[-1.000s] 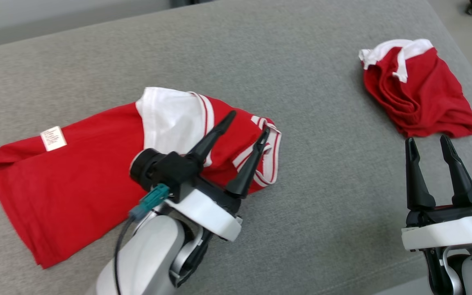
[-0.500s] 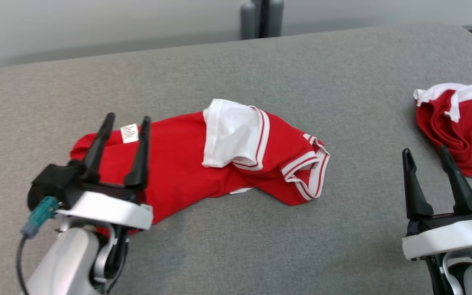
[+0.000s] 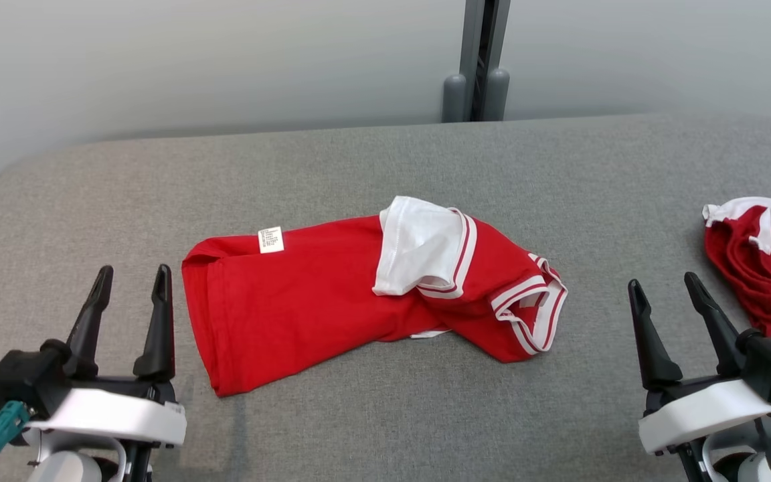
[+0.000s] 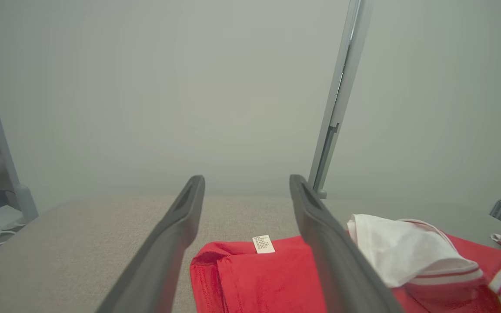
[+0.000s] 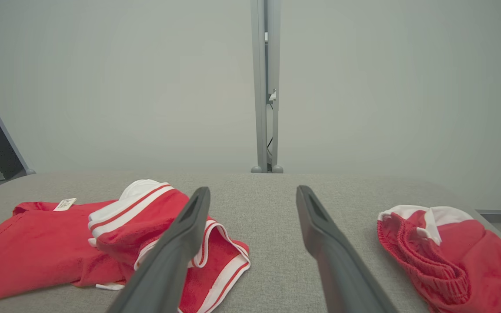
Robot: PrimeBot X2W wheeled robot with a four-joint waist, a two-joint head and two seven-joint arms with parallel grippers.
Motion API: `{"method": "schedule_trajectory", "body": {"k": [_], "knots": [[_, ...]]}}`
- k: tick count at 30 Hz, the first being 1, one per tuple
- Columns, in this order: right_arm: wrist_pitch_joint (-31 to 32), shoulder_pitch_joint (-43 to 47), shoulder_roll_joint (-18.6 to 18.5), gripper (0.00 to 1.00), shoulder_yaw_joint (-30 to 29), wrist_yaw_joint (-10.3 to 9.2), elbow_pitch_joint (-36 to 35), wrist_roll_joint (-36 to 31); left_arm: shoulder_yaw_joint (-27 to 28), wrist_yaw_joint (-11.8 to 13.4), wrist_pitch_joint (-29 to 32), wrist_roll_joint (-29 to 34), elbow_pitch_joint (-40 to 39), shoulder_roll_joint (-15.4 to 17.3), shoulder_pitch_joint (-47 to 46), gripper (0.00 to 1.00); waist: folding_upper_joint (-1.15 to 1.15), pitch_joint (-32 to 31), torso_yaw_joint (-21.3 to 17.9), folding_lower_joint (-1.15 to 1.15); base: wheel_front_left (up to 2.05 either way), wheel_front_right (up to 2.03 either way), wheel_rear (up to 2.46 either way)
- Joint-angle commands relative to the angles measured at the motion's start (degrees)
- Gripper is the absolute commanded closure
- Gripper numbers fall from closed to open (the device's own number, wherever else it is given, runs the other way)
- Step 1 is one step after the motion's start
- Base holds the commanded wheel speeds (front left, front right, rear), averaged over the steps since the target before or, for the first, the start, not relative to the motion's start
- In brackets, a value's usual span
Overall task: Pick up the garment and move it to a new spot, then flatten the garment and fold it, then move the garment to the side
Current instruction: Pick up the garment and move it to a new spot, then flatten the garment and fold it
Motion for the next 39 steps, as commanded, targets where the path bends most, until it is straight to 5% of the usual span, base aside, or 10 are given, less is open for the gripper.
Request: {"method": "schedule_trajectory", "body": {"k": [1,18,39], "knots": [[0.36,0.67,-0.26,0.00,0.07,-0.05,0.17,-0.29,0.05,0.26,0.09,-0.08,-0.61,0.54,0.93,0.00,0.00,-0.93,0.44,0.00,0.00,0.00,0.00],[2.27,6.33,-0.40,0.00,-0.15,-0.05,-1.61,-0.13,-1.94,3.67,3.78,0.86,-8.30,2.12,9.20,0.00,0.00,-5.25,-0.19,0.00,0.00,0.00,0.00],[2.01,5.74,-0.26,0.00,-0.84,-0.04,-1.51,0.40,-2.84,4.66,5.01,1.13,-9.23,2.64,8.26,0.00,0.00,-4.88,0.77,0.00,0.00,0.00,0.00]]}}
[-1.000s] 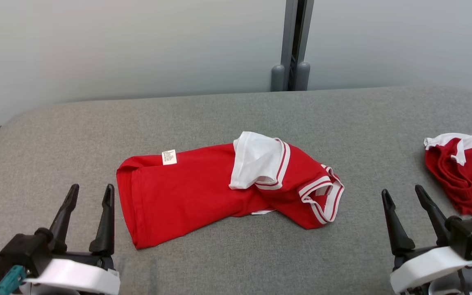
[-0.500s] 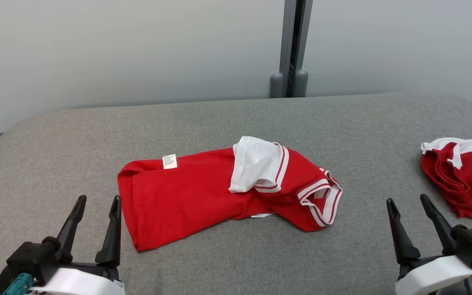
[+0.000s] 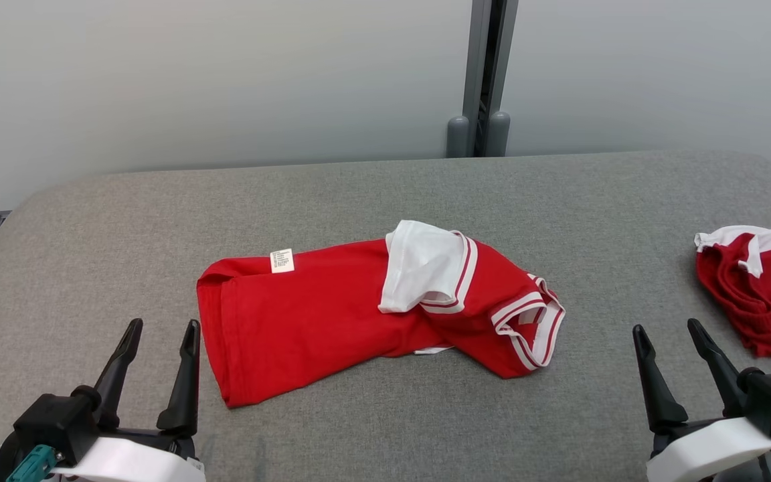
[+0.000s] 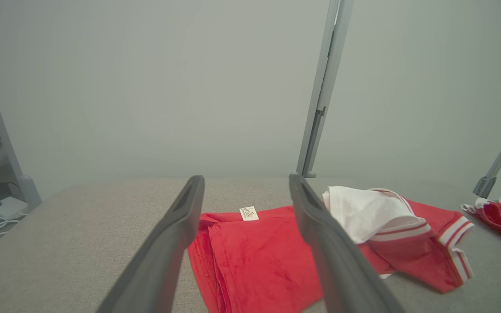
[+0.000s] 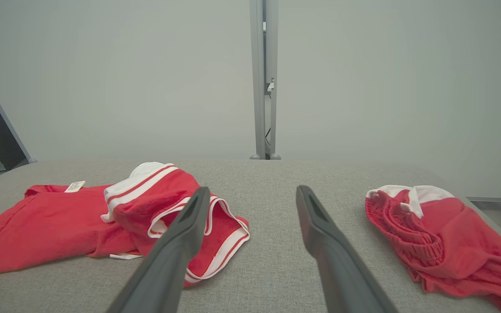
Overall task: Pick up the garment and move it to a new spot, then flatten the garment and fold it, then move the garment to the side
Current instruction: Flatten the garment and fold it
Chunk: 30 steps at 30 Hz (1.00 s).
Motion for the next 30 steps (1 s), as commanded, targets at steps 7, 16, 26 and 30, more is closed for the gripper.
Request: {"method": "schedule_trajectory", "body": {"k": [7,16,26,30], "knots": [[-0.21,-0.77,-0.17,0.00,-0.22,-0.04,-0.04,0.08,-0.13,0.46,-0.17,0.37,-0.34,0.33,-1.12,0.00,0.00,0.47,0.50,0.00,0.00,0.00,0.00],[4.96,-6.30,-2.85,0.00,6.54,-0.04,0.41,-0.88,-0.74,-0.20,-0.71,0.63,-0.42,-0.38,-4.05,0.00,0.00,4.23,2.55,0.00,0.00,0.00,0.00],[9.28,-19.51,-5.55,0.00,19.98,-0.04,9.57,0.13,-2.26,-2.68,-2.76,0.62,2.86,-2.85,-9.25,0.00,0.00,10.13,6.90,0.00,0.00,0.00,0.00],[9.71,-24.97,-6.32,0.00,23.46,-0.04,16.40,-0.52,-2.76,-3.91,-3.56,0.65,5.09,-3.99,-11.30,0.00,0.00,11.65,8.46,0.00,0.00,0.00,0.00]]}}
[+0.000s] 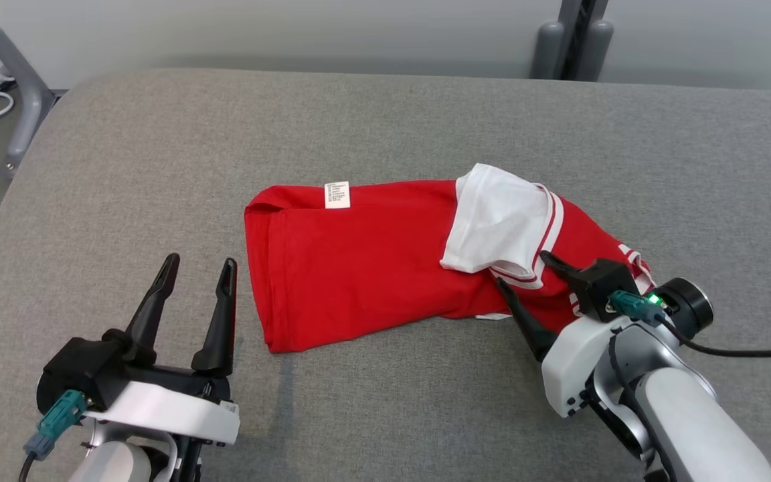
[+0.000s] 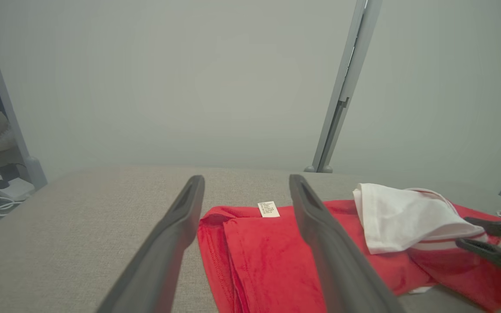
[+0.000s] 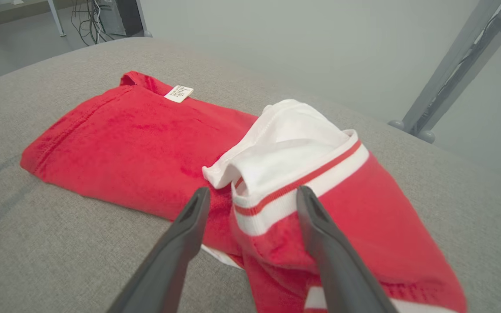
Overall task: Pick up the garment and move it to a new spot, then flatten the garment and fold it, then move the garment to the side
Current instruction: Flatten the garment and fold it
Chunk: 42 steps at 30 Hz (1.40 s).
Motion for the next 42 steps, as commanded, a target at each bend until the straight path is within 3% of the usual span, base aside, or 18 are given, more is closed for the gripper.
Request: {"method": "schedule_trajectory", "body": {"k": [1,2,3,4,11,18,29,35,42], "knots": [[-0.47,-1.90,-0.47,0.00,0.12,-0.05,1.92,-0.20,0.04,-0.58,-0.47,0.06,0.73,-0.19,-1.63,0.00,0.00,1.11,1.06,0.00,0.00,0.00,0.00],[-0.44,-2.57,-0.55,0.43,-0.06,-0.05,2.78,-0.60,0.11,-0.70,-0.59,0.07,1.14,-0.35,-1.87,0.00,0.00,1.26,1.14,0.00,0.00,0.00,0.00],[-0.34,-2.90,-0.53,0.68,-0.23,-0.05,3.38,-0.45,0.19,-0.87,-0.74,0.07,1.46,-0.50,-2.08,0.00,0.00,1.35,1.17,0.00,0.00,0.00,0.00],[-0.67,-3.12,-0.26,1.00,-0.62,-0.05,3.55,0.08,0.31,-1.00,-0.91,0.07,1.73,-0.61,-2.23,0.00,0.00,1.44,1.15,0.00,0.00,0.00,0.00],[-4.76,-2.92,-1.71,1.00,-6.11,-0.05,-1.54,0.14,1.61,-1.00,-1.50,0.16,2.87,-0.87,-2.39,0.00,0.00,1.69,-0.47,0.00,0.00,0.00,0.00],[-5.02,-0.78,-1.69,1.00,-10.33,-0.05,-8.35,0.35,2.24,-1.23,-1.73,0.57,3.08,-0.66,-2.42,0.00,0.00,0.99,-2.08,0.00,0.00,0.00,0.00],[0.48,14.99,1.30,1.00,-22.35,-0.05,-20.30,3.87,3.10,-0.76,-1.87,0.17,2.53,0.02,-0.79,0.00,0.00,-0.14,-3.61,0.00,0.00,0.00,0.00],[3.32,20.42,1.63,1.00,-24.74,-0.05,-15.49,6.58,3.20,-0.65,-1.88,-0.26,2.35,0.13,-0.96,0.00,0.00,0.43,-3.77,0.00,0.00,0.00,0.00],[-1.11,17.52,0.54,1.00,-22.57,-0.04,-4.44,8.66,2.52,-0.92,-1.84,-0.48,3.11,-0.26,-1.80,0.00,0.00,0.54,-3.59,0.00,0.00,0.00,0.00]]}}
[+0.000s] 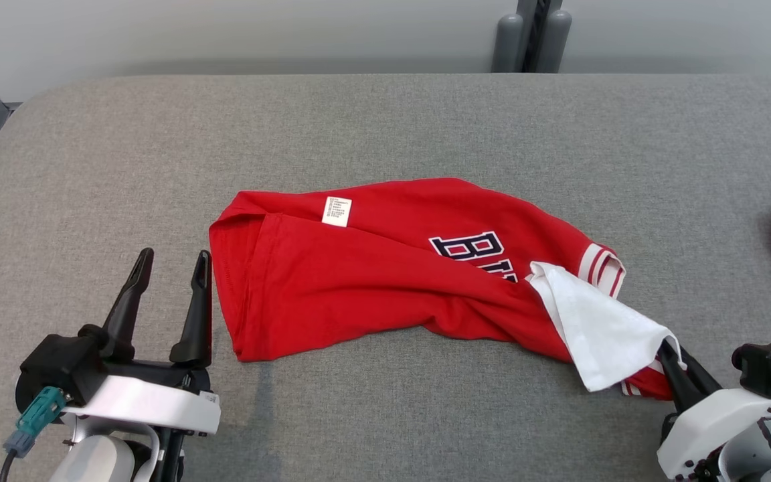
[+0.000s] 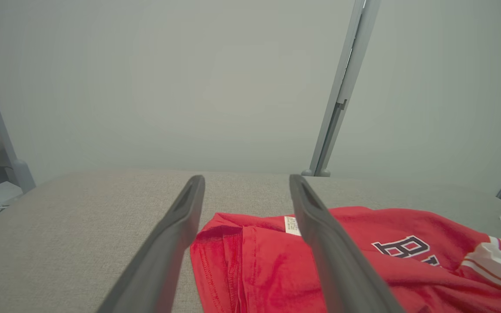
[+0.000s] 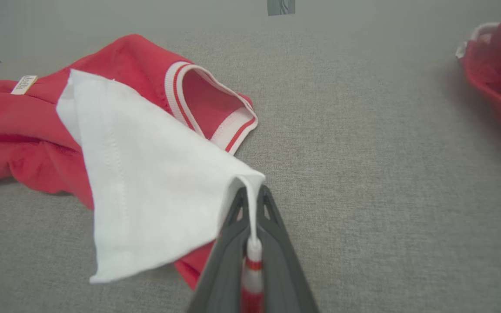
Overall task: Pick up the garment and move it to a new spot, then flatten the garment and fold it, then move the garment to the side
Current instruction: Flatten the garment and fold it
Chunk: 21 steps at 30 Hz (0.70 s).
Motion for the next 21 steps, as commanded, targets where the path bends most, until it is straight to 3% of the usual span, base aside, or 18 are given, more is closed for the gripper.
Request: {"method": "schedule_trajectory", "body": {"k": [1,3,8,15,21], "knots": [[-1.49,-1.03,-0.61,0.81,-0.21,-0.03,0.70,0.22,0.12,0.05,-0.26,-0.45,0.19,0.21,-0.76,0.00,0.00,-0.11,-0.08,0.00,0.00,0.00,0.00],[-2.82,-1.28,-0.69,0.00,-0.45,-0.03,1.38,0.03,0.24,0.34,-0.27,-0.35,0.21,0.26,-0.50,0.00,0.00,-0.41,-0.30,0.00,0.00,0.00,0.00],[-4.80,-0.49,-0.85,0.00,-1.83,-0.04,0.61,-0.83,0.42,0.76,-0.30,-0.46,0.21,0.37,0.65,0.00,0.00,-1.58,-0.90,0.00,0.00,0.00,0.00],[-7.54,1.93,0.64,0.00,-7.08,-0.03,-7.65,-3.91,1.23,1.91,-0.27,-1.04,-0.51,0.65,3.03,0.00,0.00,-4.28,-2.01,0.00,0.00,0.00,0.00],[-7.85,1.74,2.21,0.00,-7.37,-0.03,-13.57,-7.04,1.40,2.84,0.42,-1.11,-1.22,1.20,4.46,0.00,0.00,-6.06,-2.43,0.00,0.00,0.00,0.00]]}}
